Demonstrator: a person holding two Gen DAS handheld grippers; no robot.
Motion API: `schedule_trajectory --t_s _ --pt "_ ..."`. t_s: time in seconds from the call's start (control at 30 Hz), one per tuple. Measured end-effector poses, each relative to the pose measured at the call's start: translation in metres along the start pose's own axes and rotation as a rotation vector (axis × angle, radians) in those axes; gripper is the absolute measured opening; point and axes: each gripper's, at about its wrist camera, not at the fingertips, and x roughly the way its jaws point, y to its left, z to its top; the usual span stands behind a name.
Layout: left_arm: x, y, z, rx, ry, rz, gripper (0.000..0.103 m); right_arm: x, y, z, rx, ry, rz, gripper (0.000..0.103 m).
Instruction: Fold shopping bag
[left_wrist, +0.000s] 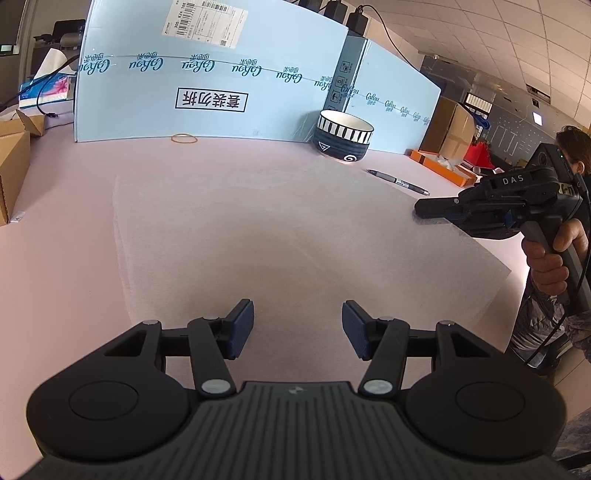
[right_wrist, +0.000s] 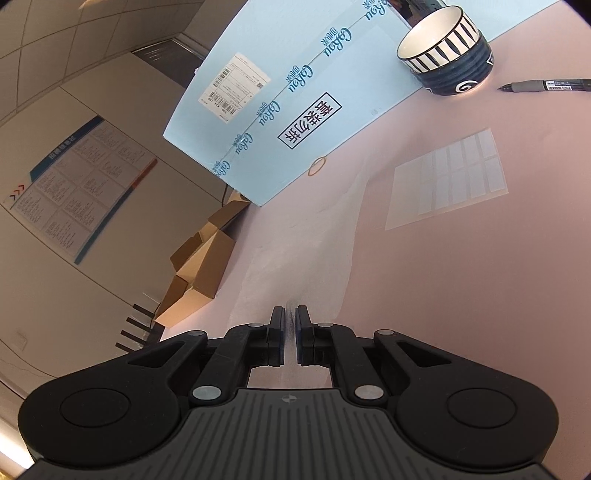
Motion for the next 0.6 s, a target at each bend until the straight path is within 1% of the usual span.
schedule_trajectory --t_s 0.13,0.27,0.43,0.6 --pt "-0.007 0.0 -0.004 -0.003 -0.012 -0.008 0.05 0.017 0.016 -0.001 -0.017 0.027 0.044 0.006" --pt "-0.02 0.002 -0.011 -0.019 -0.032 -0.002 0.051 0.05 0.037 -0.003 -0.041 0.077 0.113 0.007" --pt "-0.038 0.008 -0.02 -0.05 -0.065 -0.005 0.054 0.096 0.06 -0.009 -0.071 0.172 0.134 0.007" --pt "-0.052 0.018 -0.031 -0.087 -0.088 -0.011 0.054 0.146 0.076 -0.021 -0.08 0.25 0.142 0.007"
